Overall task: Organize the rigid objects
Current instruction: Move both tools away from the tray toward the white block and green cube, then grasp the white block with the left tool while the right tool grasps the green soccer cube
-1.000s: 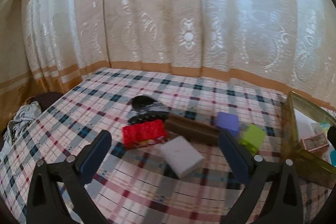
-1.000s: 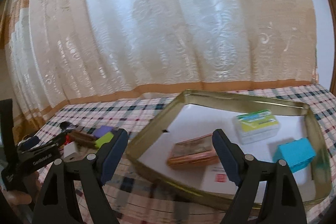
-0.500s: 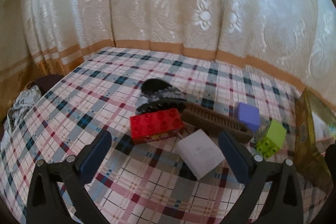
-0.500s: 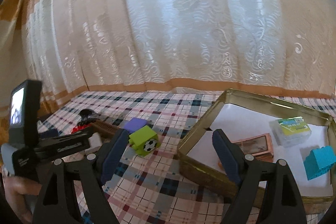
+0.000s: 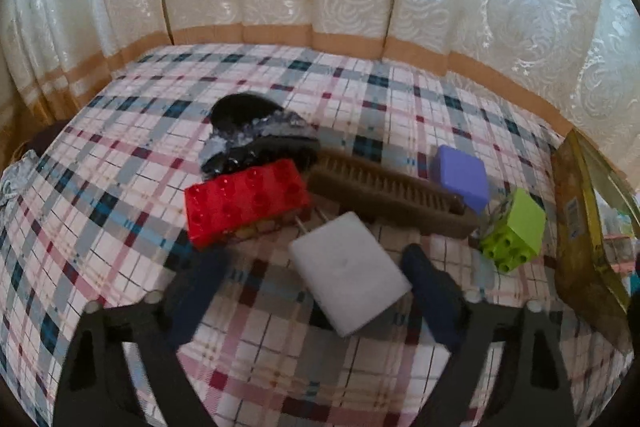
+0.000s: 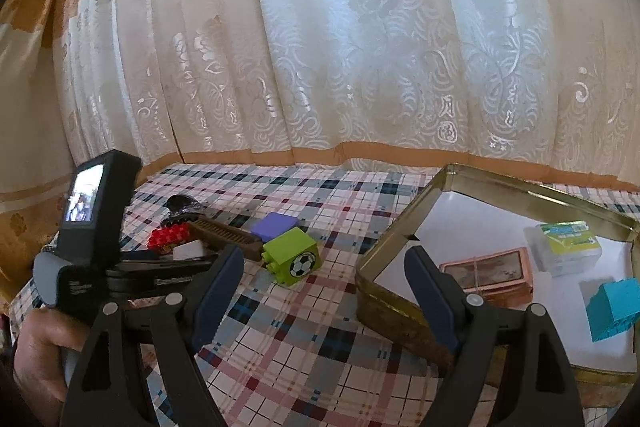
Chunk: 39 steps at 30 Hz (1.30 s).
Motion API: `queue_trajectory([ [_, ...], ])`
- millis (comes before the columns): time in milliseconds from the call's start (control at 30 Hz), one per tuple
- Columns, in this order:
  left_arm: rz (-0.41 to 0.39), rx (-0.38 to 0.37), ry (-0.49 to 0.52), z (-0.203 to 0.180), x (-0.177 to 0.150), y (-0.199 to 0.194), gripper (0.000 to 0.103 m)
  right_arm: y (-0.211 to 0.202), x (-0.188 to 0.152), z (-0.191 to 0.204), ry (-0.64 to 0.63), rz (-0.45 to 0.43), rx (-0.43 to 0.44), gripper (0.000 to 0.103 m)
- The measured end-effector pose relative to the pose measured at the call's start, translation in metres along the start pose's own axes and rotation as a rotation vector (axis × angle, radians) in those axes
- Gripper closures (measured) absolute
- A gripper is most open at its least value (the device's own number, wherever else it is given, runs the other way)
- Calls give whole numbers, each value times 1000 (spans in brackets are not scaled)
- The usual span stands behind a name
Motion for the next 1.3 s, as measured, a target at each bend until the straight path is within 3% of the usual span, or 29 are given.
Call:
queue_trajectory([
  [33,1,5,14,0,-2,-2,23,0,0,-1,4,3,0,18],
  [100,-11,14,12,3,-4,-7,44,0,-1,-3,13,8,3,18],
  [167,-27,-2,-1,8,-6,-12,60,1,-2,-3,14,17,4,18],
  [200,-29,-8,-7,10,-7,-14,63,2,-2,-4,15,25,6,18],
  [567,-61,-31,-27,17,-6,-22,65,10,-3,-2,-9,53,16,18],
  [867,-177,-103,-8,8,5,-45,66,31,8,18,-115,84,69,18],
  [967,-208,-84,-9,10,8,-51,66,42,10,34,-175,105,106,18],
  [1033,-241,-67,-6,13,11,-57,76,49,11,46,-225,115,116,18],
  [1067,-254,-65,-4,14,12,-60,77,52,11,51,-243,119,122,18],
  [1300,-254,-66,-40,29,15,-63,74,78,7,68,-317,193,112,18],
])
Point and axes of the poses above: each gripper's, at about its wrist camera, not at the fingertips, and y roughly the way its jaws point, z to its left, x to its top, the point moved 4 cm from there along y, roughly the way its jaws point, and after that the axes turned 13 degrees about -x, right-handed, at the moved point
